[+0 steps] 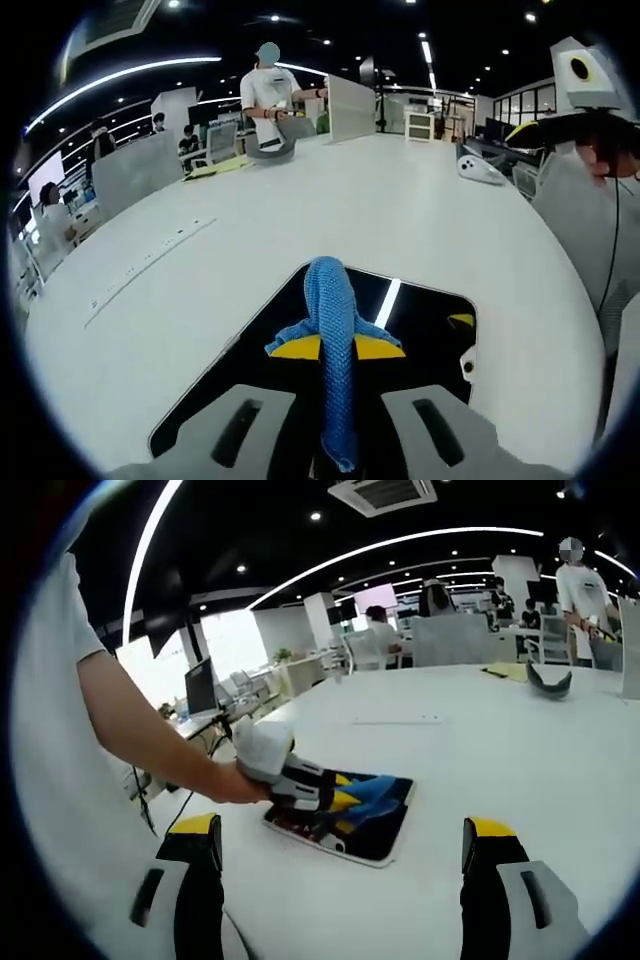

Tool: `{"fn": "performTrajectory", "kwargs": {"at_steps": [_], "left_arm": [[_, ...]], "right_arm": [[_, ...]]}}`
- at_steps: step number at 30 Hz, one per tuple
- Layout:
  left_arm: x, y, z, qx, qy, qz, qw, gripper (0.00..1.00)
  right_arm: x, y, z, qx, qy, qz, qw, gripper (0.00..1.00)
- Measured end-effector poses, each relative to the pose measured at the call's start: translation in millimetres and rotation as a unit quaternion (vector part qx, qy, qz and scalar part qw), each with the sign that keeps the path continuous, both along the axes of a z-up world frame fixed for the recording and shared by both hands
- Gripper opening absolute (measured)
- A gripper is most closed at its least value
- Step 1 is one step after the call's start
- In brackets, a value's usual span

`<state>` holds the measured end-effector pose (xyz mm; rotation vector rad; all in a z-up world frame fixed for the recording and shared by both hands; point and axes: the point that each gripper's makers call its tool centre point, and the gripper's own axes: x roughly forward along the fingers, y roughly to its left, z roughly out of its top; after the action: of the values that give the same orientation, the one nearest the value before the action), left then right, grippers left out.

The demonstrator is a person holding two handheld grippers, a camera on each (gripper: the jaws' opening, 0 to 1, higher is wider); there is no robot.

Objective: Wipe the mirror surface with the cleaning cloth until all visible marks leave the cleaned area.

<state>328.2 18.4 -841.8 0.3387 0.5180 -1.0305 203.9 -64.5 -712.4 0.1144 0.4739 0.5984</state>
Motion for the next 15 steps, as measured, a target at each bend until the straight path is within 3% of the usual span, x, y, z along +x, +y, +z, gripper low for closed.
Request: {"fn": "performTrajectory", "kwargs": {"at_steps": [15], "left_arm": [[-11.1,4.2,-0.8,-0.003,0.003,0.006,1.0000,0.07]], "right_arm": [[-0.7,2.7,1.8,-0.001,-0.003,0.005,1.0000,1.00]]}}
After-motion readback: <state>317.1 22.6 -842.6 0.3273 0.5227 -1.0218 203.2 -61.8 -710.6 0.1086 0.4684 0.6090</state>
